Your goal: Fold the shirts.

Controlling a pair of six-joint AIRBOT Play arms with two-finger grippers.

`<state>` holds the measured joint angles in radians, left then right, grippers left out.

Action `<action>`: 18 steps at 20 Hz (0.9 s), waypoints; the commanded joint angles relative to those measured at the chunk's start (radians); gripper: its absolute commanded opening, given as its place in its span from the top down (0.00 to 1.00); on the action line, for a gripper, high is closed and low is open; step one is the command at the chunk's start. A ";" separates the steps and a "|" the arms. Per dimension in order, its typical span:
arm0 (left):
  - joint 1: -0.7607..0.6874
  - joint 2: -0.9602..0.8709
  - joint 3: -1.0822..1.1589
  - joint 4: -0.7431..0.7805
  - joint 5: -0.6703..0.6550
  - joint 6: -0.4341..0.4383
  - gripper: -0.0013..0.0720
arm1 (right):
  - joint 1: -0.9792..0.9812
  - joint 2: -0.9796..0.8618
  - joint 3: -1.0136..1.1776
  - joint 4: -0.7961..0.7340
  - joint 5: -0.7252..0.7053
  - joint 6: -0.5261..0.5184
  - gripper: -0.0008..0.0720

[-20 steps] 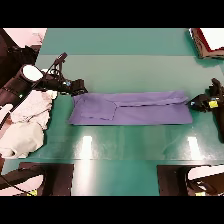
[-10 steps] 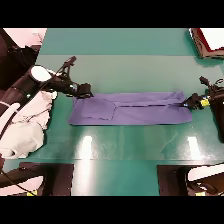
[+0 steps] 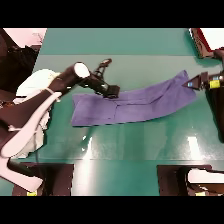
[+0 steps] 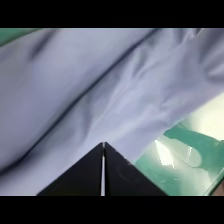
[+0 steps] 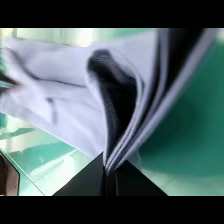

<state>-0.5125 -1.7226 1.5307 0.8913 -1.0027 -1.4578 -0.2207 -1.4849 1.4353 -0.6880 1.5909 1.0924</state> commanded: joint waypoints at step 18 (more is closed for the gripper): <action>-0.089 -0.154 0.196 0.198 -0.111 -0.013 0.94 | 0.609 -0.117 0.607 0.004 0.010 0.149 0.97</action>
<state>-0.6025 -1.9003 1.7058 0.9958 -1.0611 -1.4609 0.3588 -1.5921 2.0163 -0.6842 1.5990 1.2362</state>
